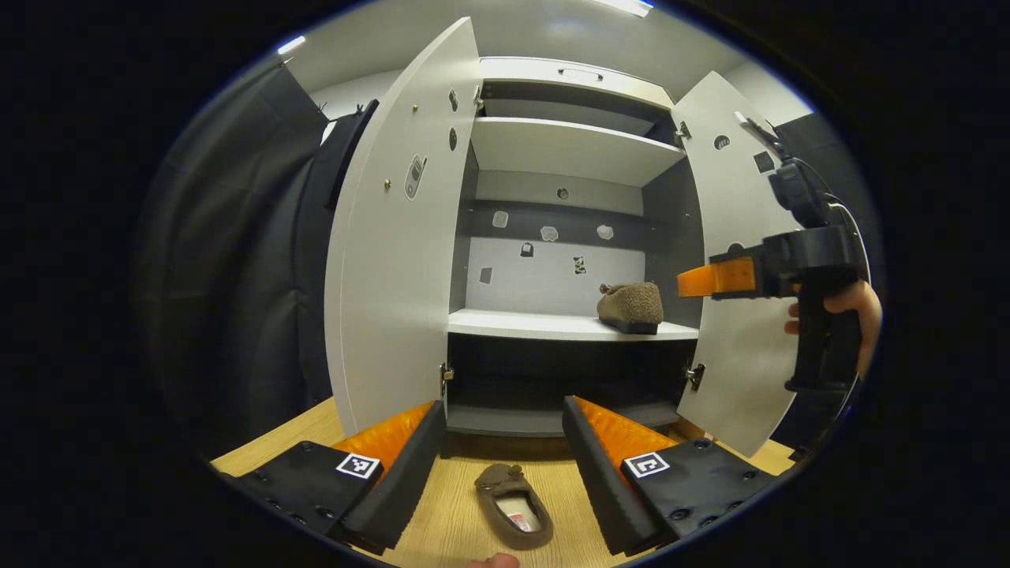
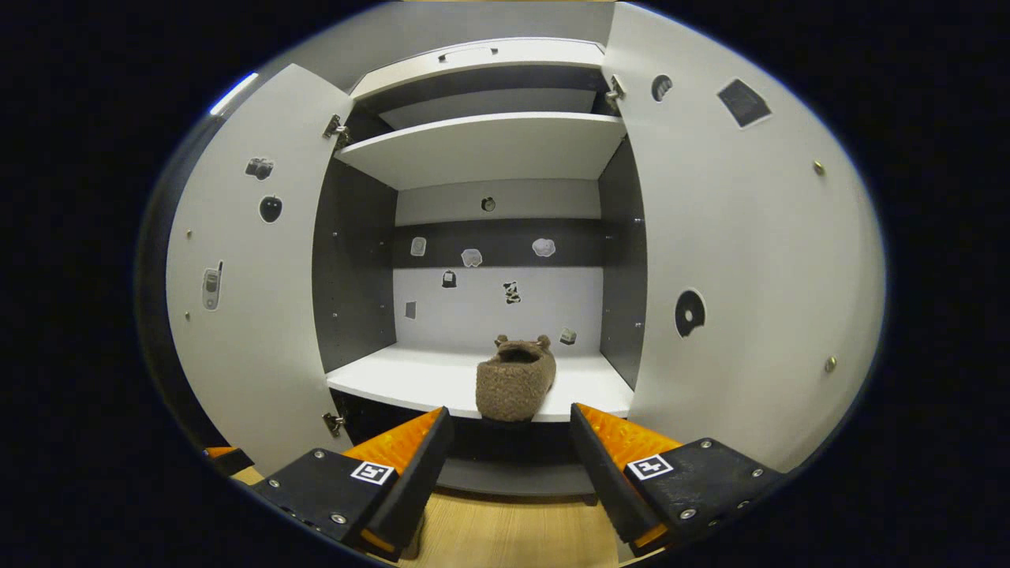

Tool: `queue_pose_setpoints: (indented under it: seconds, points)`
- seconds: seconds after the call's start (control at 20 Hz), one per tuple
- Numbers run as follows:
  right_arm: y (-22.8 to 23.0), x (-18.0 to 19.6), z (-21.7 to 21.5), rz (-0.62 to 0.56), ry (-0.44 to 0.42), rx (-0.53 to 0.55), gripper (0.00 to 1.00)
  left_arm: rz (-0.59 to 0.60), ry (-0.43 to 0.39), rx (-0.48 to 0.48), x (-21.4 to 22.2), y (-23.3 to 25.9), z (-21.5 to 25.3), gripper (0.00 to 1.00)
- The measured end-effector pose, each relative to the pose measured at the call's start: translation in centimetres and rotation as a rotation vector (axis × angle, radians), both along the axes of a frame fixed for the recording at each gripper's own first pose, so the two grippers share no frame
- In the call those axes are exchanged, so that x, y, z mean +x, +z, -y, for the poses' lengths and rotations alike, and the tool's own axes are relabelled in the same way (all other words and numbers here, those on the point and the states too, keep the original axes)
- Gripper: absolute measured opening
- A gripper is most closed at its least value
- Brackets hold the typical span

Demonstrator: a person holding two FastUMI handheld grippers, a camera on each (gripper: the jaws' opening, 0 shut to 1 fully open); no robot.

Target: Grab one shoe with the right hand and put it into the shoe cabinet, grab the other shoe with the left hand and put it into the shoe cabinet; then close the right door with the right hand and the left door with the left hand.

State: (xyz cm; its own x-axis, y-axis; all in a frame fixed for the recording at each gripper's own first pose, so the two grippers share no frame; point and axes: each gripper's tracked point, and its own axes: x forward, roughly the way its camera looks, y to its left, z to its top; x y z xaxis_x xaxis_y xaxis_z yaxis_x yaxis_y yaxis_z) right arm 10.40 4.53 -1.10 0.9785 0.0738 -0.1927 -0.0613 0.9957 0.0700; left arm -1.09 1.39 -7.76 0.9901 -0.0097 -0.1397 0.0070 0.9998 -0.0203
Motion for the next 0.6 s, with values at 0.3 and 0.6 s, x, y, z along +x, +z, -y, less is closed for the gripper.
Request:
queue_pose_setpoints:
  seconds: [0.3,0.6]
  points:
    - [-2.7,-5.8,3.4,0.104,-0.072,0.041,0.92,-0.101,0.007,-0.014,-1.4,-3.6,0.1,0.97]
    - [-3.1,-9.1,5.8,0.134,-0.12,0.069,0.92,-0.272,-0.003,0.025,0.1,-8.7,-0.5,0.97]
